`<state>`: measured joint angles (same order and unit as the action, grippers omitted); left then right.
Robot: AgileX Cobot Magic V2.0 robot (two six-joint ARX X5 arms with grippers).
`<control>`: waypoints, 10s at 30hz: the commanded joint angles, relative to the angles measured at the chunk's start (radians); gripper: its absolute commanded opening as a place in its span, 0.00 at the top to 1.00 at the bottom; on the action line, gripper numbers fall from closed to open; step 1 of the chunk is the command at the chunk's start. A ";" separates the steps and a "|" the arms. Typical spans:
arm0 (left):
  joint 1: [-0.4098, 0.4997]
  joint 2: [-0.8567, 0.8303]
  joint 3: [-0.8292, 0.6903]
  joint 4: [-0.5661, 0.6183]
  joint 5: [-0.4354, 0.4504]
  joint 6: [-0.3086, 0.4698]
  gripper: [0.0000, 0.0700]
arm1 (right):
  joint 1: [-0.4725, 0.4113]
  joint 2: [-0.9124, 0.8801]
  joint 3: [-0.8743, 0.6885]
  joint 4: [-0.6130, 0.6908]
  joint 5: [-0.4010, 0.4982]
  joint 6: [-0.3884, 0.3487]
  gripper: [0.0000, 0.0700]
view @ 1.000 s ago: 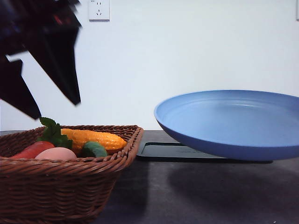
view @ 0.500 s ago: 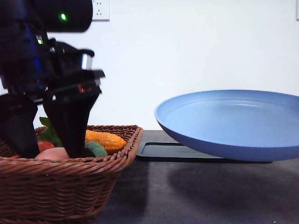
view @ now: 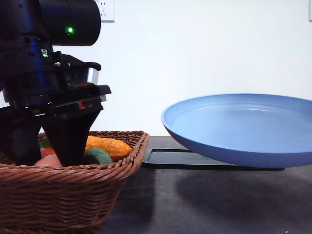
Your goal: Transfer egg from basket to plate and serve
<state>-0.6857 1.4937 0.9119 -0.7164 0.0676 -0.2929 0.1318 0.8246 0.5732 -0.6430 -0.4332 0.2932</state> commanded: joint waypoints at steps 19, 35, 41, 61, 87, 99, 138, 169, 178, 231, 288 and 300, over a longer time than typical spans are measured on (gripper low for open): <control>-0.023 -0.117 0.189 -0.063 0.024 0.084 0.74 | 0.003 0.005 0.016 0.006 -0.039 0.034 1.00; -0.295 -0.051 0.355 0.116 0.122 0.124 0.74 | 0.018 0.024 0.017 -0.005 -0.152 0.052 1.00; -0.338 0.054 0.355 0.162 0.121 0.124 0.74 | 0.041 0.024 0.017 -0.025 -0.151 0.051 1.00; -0.344 0.158 0.355 0.164 0.119 0.124 0.71 | 0.064 0.024 0.017 -0.057 -0.154 0.047 1.00; -0.315 -0.112 0.357 0.005 0.116 0.092 0.36 | 0.056 0.051 0.017 -0.071 -0.152 0.059 1.00; -0.246 -0.473 0.357 -0.143 -0.211 0.102 0.37 | 0.044 0.266 0.090 -0.047 -0.142 0.010 1.00; -0.241 -0.756 0.357 -0.273 -0.444 0.014 0.37 | -0.116 1.195 0.886 0.006 -0.111 -0.039 1.00; -0.240 -0.572 0.357 -0.105 -0.444 0.187 0.76 | -0.123 0.900 0.982 -0.276 0.003 -0.144 0.89; -0.143 -0.422 0.357 -0.022 -0.443 0.321 1.00 | 0.032 0.620 0.951 -0.396 0.182 -0.242 1.00; 0.251 -0.918 -0.319 0.383 -0.066 0.142 1.00 | 0.396 -0.363 -0.088 0.427 0.547 -0.144 1.00; 0.673 -1.491 -0.902 0.526 -0.070 0.271 1.00 | 0.396 -0.363 -0.088 0.430 0.547 -0.144 1.00; 0.673 -1.491 -0.902 0.526 -0.070 0.271 1.00 | 0.396 -0.363 -0.088 0.430 0.547 -0.144 1.00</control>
<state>-0.0151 0.0048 0.0315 -0.1825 -0.0025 -0.0181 0.5217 0.4587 0.4812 -0.2264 0.1093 0.1387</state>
